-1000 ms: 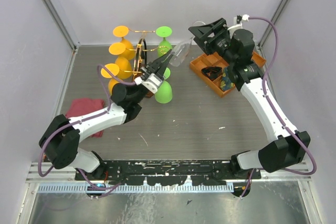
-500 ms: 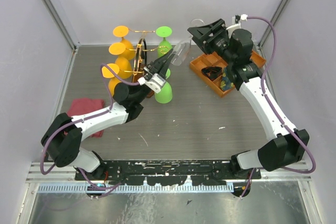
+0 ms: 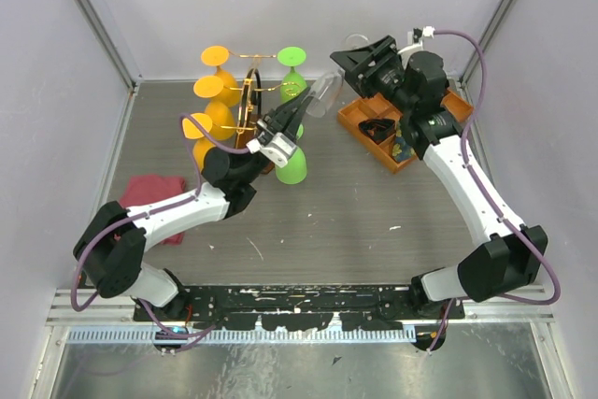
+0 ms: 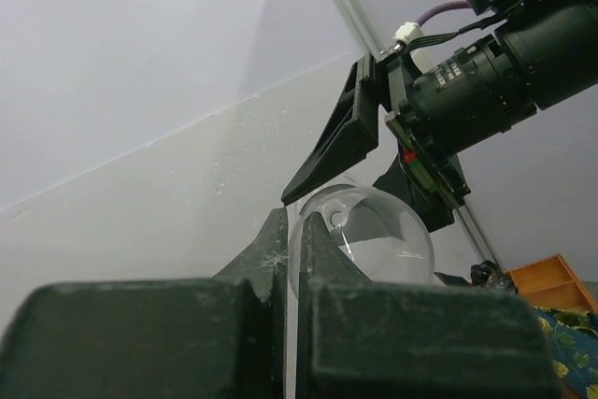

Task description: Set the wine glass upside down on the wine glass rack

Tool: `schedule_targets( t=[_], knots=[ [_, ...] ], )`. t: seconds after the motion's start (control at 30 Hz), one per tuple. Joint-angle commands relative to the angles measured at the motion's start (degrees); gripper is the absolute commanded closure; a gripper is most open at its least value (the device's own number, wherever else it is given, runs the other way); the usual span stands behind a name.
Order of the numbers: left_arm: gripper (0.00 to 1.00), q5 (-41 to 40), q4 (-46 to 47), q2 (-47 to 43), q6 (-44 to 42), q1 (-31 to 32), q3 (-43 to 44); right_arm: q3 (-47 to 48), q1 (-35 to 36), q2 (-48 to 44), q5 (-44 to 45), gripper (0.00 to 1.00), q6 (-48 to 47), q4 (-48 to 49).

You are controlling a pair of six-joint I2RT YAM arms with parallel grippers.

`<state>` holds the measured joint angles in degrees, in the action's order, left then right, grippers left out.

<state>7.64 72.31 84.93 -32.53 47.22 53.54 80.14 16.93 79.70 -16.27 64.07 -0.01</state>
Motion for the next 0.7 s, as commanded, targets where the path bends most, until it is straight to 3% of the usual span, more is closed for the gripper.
schedule_targets(
  t=[0.0,0.33,0.43,0.6,0.67],
  knots=[
    [1.0,0.8,3.4,-0.6,-0.6,0.6,2.5,1.3,0.6,0.2,-1.1,0.44,0.8,3.6],
    [0.99,1.4,3.0,-1.3,-0.9,1.1,1.1,2.3,1.0,1.4,-2.0,0.72,1.1,6.2],
    [0.84,1.8,2.0,-1.8,-1.5,1.3,0.0,3.4,1.0,1.5,-1.3,0.79,0.1,6.2],
    [0.46,2.8,-0.5,-3.4,-2.5,1.9,-2.8,7.2,1.0,2.8,-0.1,0.88,-3.5,5.7],
    [0.37,2.8,-1.5,-4.5,-2.6,2.2,-4.8,9.1,1.0,3.4,1.0,0.91,-6.0,5.3]
  ],
)
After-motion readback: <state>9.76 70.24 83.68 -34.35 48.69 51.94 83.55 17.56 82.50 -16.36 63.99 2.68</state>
